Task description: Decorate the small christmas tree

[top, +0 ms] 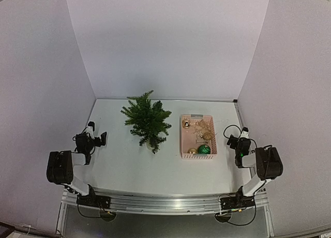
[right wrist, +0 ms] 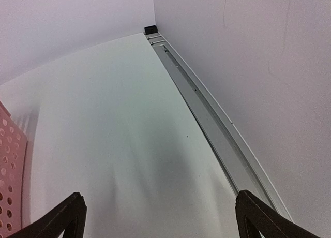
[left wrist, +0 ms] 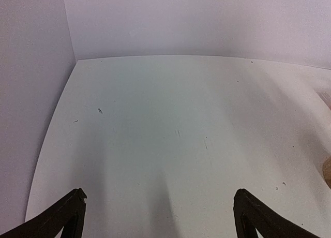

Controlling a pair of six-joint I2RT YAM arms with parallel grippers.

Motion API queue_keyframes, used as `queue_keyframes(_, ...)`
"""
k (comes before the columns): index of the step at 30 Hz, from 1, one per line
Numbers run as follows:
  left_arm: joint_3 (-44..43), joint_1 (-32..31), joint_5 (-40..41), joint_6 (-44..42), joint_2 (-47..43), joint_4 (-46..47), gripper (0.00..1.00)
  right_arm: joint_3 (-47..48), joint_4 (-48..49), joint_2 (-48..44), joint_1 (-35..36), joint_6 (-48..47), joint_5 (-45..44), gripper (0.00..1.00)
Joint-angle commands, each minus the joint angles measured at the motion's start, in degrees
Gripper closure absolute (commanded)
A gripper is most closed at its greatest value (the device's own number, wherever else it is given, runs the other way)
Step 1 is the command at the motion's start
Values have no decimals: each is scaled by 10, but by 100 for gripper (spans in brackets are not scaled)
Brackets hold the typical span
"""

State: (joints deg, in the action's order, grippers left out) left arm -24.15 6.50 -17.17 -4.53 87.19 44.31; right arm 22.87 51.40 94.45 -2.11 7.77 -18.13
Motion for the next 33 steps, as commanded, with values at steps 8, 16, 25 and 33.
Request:
queue_keyframes(8, -333, 21, -99, -68, 171, -538, 0, 21, -60, -92, 1, 8, -39, 2)
queue_keyframes(16, -320, 16, -220, -60, 26, -461, 0, 100, -304, -288, -1, -49, -47, 2)
queue_keyframes(25, -297, 11, -179, -23, -181, -451, 0, 347, -690, -347, 0, 112, 136, 4)
queue_keyframes(33, -279, -31, -100, 28, -299, -433, 0, 422, -837, -311, 104, 315, 157, 13)
